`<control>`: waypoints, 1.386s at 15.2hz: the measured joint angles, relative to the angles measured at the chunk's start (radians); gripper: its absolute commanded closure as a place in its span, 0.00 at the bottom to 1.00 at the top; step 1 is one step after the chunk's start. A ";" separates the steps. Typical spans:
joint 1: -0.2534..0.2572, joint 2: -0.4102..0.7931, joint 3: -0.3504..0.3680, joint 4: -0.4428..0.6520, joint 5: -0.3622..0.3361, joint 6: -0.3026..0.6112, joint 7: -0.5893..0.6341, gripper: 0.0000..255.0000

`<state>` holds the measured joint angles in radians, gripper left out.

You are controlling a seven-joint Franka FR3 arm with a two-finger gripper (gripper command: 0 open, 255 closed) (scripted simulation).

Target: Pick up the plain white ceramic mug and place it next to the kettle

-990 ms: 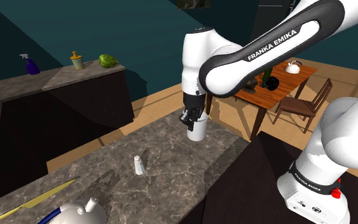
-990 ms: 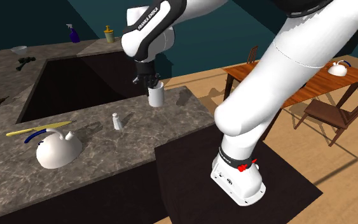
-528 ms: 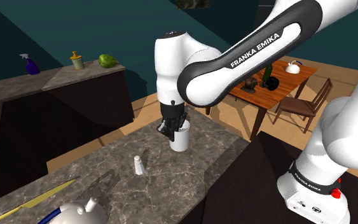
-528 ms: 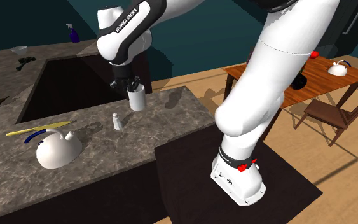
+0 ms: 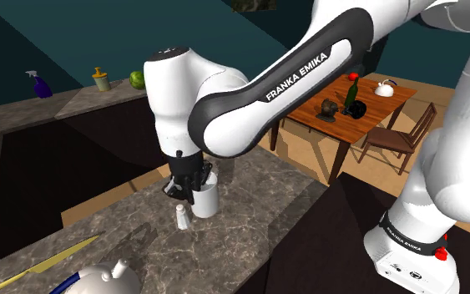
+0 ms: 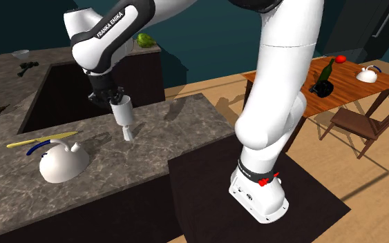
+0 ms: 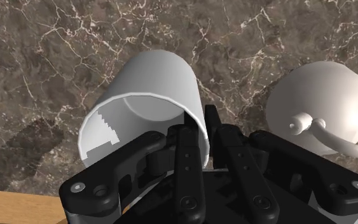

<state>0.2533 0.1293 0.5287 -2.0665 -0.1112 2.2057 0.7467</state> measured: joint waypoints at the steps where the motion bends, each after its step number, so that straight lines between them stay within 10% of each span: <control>1: 0.015 0.030 0.005 0.042 -0.018 -0.018 0.027 1.00; 6: 0.084 0.173 0.005 0.190 -0.103 -0.049 0.126 1.00; 21: 0.115 0.282 -0.032 0.132 -0.185 0.102 0.187 1.00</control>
<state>0.3683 0.4117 0.4970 -1.9345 -0.2967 2.3080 0.9336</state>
